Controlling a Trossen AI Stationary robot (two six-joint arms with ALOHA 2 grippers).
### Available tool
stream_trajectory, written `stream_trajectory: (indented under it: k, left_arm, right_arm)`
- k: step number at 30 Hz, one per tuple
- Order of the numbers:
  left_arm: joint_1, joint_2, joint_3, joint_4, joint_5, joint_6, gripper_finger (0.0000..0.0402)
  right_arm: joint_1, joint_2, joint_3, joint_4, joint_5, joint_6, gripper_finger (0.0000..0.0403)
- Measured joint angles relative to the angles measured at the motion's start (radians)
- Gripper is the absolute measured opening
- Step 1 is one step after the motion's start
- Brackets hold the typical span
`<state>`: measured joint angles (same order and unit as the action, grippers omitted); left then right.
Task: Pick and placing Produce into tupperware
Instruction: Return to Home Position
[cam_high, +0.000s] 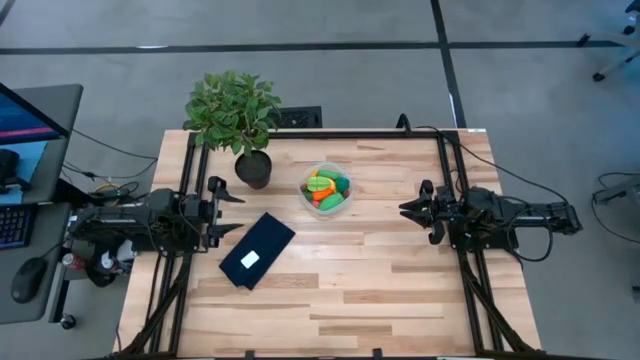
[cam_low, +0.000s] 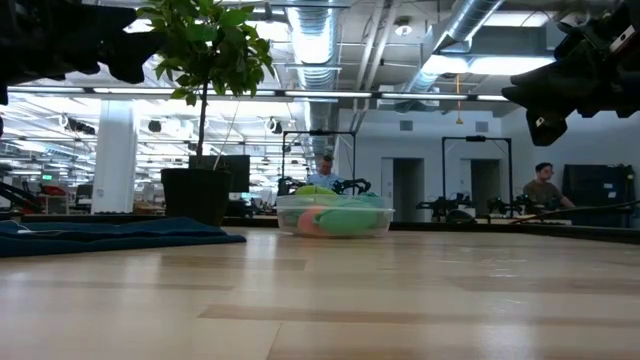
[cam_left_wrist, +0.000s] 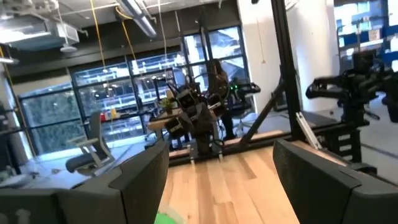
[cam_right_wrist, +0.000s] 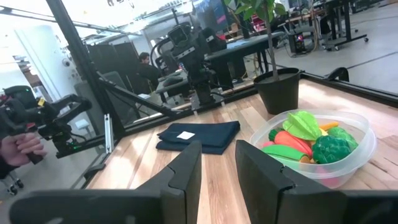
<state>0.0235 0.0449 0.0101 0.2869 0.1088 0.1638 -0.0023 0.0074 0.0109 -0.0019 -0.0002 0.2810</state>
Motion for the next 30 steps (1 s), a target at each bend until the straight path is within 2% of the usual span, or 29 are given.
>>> stream_trajectory:
  k: [8,19,30]
  left_arm:
    - [0.0,-0.035,-0.001,-0.078,0.008,0.082,0.0279]
    - [0.0,-0.04,-0.002,-0.258,-0.114,0.13,0.0308]
    - [-0.005,-0.024,-0.003,-0.248,-0.066,0.185,0.0314]
  right_arm:
    - [0.0,0.0,0.0,0.001,0.0,0.0,0.0093]
    - [0.0,0.0,0.0,0.001,0.0,0.0,0.0093]
    - [0.0,0.0,0.0,0.001,0.0,0.0,0.0093]
